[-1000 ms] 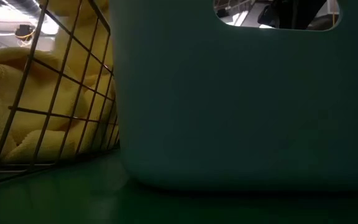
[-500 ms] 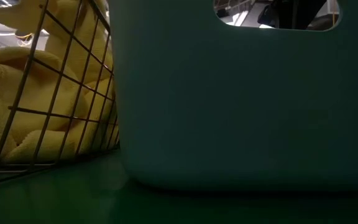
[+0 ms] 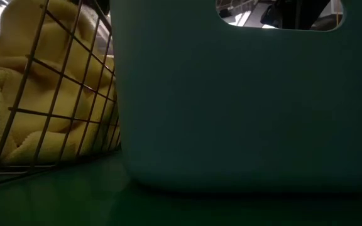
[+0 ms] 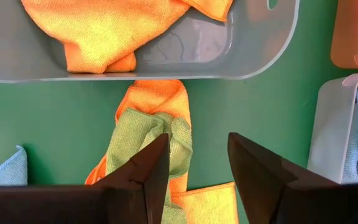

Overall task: Sort microfiber towel by color & place in baskets
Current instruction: Put the yellow towel into the gold wire basket, then put the green towel into the black basket

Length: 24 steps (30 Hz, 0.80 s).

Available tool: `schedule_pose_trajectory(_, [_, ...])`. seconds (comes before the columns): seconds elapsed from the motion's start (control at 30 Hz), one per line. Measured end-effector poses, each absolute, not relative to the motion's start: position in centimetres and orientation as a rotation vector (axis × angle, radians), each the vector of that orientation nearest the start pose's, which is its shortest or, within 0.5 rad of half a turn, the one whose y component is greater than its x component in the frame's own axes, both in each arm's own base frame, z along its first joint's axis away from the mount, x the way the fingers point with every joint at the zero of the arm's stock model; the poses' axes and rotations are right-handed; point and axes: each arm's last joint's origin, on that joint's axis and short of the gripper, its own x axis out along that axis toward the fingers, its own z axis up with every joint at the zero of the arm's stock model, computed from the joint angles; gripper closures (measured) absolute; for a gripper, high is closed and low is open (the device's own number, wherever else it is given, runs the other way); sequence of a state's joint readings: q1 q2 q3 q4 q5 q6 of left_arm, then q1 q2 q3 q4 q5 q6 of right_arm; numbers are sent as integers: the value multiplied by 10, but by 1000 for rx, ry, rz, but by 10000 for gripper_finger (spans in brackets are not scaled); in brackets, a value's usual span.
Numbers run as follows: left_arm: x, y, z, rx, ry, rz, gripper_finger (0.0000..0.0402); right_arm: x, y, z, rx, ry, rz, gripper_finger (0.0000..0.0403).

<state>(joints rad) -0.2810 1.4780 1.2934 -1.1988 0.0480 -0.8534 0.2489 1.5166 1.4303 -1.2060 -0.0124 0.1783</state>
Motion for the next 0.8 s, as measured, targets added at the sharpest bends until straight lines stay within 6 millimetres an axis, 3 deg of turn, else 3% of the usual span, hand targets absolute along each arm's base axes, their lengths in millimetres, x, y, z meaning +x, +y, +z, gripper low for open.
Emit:
schedule_pose_trajectory(0.1, [258, -74, 274, -543, 1483, 353, 168, 273, 70, 313, -1, 1300, 108, 239])
schedule_pose_trajectory(0.27, [258, -71, 271, -669, 1617, 235, 163, 273, 70, 313, -1, 1300, 108, 239])
schedule_pose_trajectory(0.67, [238, -66, 300, -729, 1515, 160, 167, 273, 70, 313, -1, 1300, 108, 240])
schedule_pose_trajectory(0.8, [242, -66, 303, -718, 1433, 155, 168, 272, 73, 313, 37, 1310, 140, 239])
